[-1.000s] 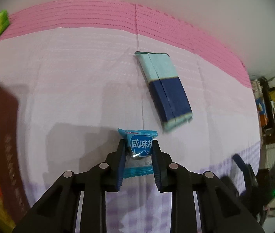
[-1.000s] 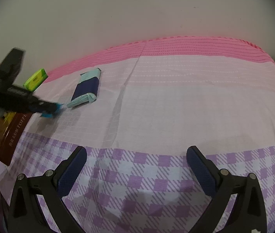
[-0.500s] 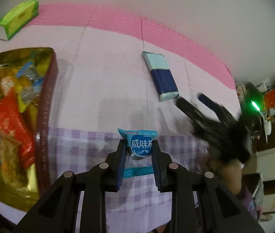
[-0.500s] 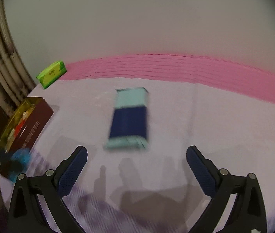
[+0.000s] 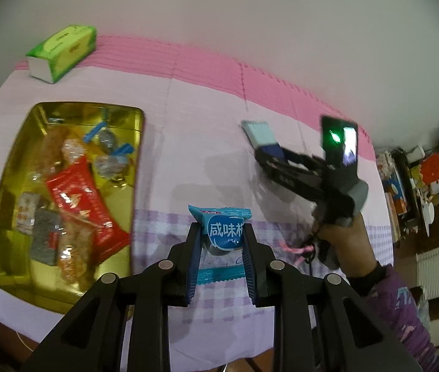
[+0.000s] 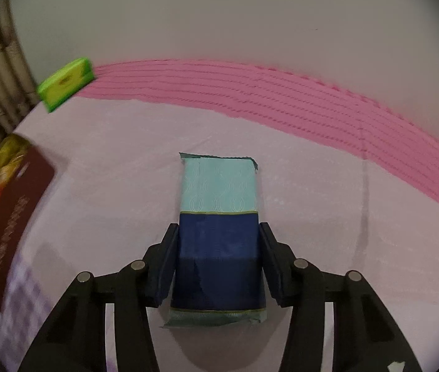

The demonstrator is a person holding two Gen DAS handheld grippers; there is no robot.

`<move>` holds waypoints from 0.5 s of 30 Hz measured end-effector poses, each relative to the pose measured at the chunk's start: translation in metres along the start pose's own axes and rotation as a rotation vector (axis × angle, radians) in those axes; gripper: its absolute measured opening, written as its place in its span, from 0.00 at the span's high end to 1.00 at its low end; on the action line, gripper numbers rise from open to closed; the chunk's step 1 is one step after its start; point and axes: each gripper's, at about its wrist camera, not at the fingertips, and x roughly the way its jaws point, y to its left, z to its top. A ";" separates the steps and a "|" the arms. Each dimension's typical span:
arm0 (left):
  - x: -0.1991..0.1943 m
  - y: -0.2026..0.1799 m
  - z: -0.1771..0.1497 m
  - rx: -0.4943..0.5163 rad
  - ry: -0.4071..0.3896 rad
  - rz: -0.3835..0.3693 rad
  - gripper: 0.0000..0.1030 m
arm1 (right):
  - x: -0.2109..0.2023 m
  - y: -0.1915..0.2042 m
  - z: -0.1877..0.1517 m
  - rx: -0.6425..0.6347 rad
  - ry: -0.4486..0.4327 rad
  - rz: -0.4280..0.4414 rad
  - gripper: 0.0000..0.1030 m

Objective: Organize snacks

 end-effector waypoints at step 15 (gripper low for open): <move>-0.052 0.103 -0.004 -0.117 -0.148 0.166 0.75 | -0.084 0.010 -0.089 0.151 -0.127 0.040 0.55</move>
